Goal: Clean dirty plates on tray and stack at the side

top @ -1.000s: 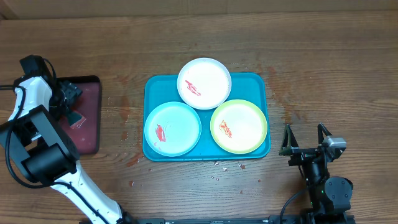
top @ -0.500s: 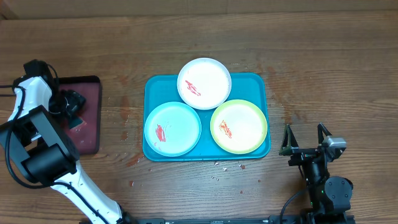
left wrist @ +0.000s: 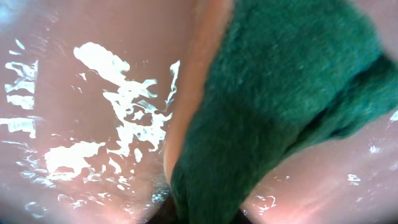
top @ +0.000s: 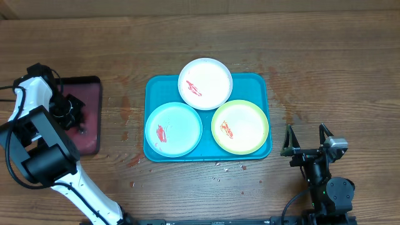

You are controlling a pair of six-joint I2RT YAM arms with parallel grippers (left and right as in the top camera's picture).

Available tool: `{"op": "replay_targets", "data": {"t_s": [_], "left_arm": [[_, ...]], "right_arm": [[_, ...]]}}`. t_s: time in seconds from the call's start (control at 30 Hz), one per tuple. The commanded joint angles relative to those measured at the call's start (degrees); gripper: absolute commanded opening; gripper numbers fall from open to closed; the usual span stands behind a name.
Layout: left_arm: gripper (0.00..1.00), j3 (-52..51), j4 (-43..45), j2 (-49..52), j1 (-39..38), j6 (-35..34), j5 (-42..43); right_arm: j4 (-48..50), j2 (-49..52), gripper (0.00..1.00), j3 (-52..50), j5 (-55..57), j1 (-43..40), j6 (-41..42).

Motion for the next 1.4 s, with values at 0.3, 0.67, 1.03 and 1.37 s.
{"op": "replay_targets", "data": {"t_s": [0.3, 0.67, 1.03, 1.37], "left_arm": [[0.94, -0.24, 7.08, 1.09, -0.11, 0.07, -0.44], [0.31, -0.22, 7.23, 1.09, -0.11, 0.07, -8.26], [0.04, 7.15, -0.63, 0.2, -0.11, 0.09, -8.35], [0.04, 21.03, -15.52, -2.99, -0.17, 3.08, 3.13]], "right_arm": [[0.35, -0.42, 1.0, -0.61, -0.24, 0.26, -0.26], [0.35, -0.42, 1.0, -0.61, -0.24, 0.26, -0.26], [0.35, -0.42, 1.0, -0.61, -0.24, 0.26, -0.26], [0.35, -0.42, 1.0, -0.61, -0.24, 0.26, -0.26]]}}
